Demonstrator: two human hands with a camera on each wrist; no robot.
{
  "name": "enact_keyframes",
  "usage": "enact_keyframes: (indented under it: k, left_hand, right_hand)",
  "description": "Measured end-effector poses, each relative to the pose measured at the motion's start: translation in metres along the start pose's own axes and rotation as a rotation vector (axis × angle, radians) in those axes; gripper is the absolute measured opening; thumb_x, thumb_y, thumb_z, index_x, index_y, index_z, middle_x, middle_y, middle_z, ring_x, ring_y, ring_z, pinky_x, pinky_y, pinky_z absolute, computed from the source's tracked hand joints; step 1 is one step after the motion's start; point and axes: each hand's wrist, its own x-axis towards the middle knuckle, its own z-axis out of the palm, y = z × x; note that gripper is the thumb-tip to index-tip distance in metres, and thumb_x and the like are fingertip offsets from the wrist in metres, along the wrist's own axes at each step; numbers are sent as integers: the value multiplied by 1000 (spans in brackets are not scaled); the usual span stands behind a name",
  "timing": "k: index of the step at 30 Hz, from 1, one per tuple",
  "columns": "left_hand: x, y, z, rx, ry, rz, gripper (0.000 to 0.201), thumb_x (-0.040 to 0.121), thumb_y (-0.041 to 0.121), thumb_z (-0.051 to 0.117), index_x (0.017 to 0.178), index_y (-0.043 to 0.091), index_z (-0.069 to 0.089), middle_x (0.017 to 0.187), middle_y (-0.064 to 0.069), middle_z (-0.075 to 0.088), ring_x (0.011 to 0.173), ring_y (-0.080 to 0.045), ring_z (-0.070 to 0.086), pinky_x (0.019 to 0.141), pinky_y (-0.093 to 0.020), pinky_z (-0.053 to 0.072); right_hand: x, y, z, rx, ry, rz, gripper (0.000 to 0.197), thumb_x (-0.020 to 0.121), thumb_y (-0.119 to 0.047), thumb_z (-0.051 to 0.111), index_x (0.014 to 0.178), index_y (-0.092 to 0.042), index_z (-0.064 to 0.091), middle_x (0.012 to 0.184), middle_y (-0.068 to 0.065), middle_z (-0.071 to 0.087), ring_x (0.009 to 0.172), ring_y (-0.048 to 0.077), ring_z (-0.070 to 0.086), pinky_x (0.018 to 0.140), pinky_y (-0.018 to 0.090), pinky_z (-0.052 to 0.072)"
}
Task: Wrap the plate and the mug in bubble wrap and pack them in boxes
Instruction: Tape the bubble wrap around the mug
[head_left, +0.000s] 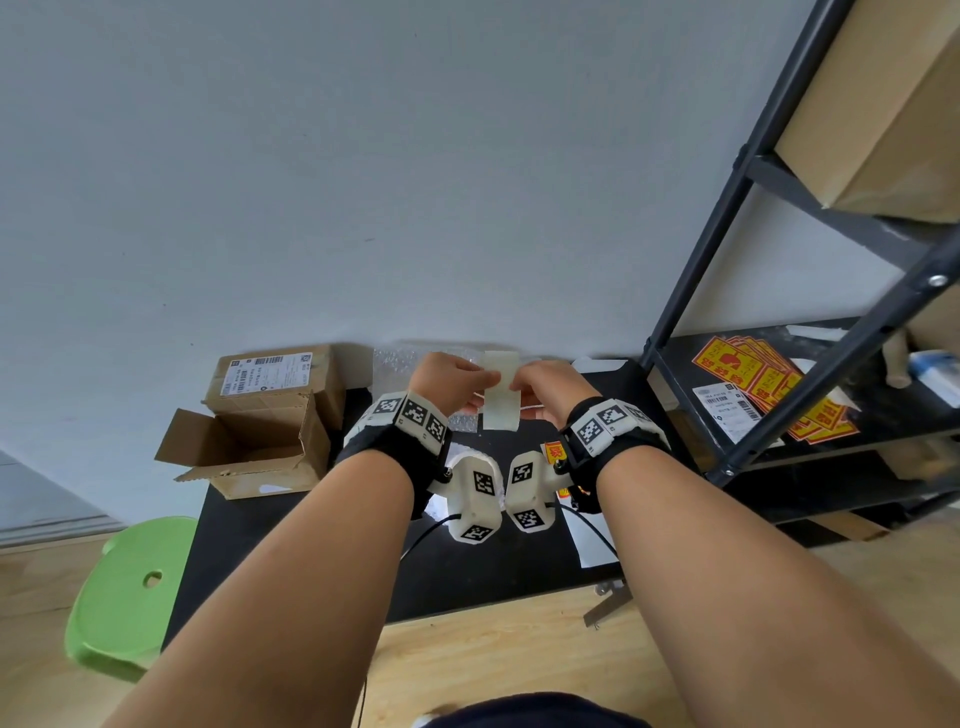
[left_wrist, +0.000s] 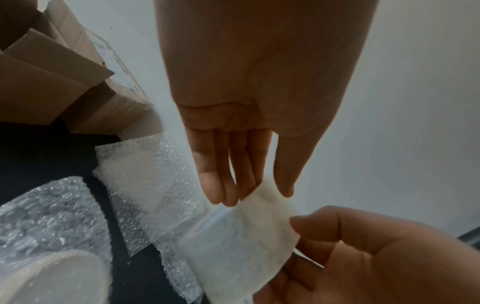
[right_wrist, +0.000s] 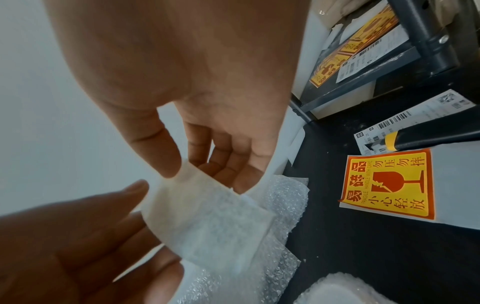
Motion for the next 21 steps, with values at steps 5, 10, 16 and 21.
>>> enact_keyframes:
  k: [5,10,16,21]
  left_hand:
    - [-1,-5,3,64,-36,1,20,86,11,71,102,2,66,85,-15,70,70,-16,64,74,-23,57]
    - [1,-3,9,26,-5,12,17,86,9,71,99,0,66,84,-18,69,66,-18,63,70,-23,57]
    - [4,1,12,-84,14,-36,17,85,8,71,94,-5,66,73,-14,66,60,-19,63,64,-27,60]
    - [9,2,11,-126,35,-97,25,87,9,70,99,-11,66,85,-21,69,67,-25,65,73,-38,60]
  right_hand:
    - [1,0,-5,27,13,20,14,88,3,50,78,-6,57,87,15,58,93,31,60,88,41,52]
    - [4,-2,-5,-34,28,7,11,86,-1,50,80,-5,58,101,22,59,108,41,62,95,51,51]
    - [4,-2,-12,-141,40,-39,9,82,-2,53,77,-6,59,106,25,62,101,41,65,94,49,52]
    - [1,-1,-14,-190,19,-39,8,85,-3,56,78,-5,57,89,17,58,81,29,56,59,28,47]
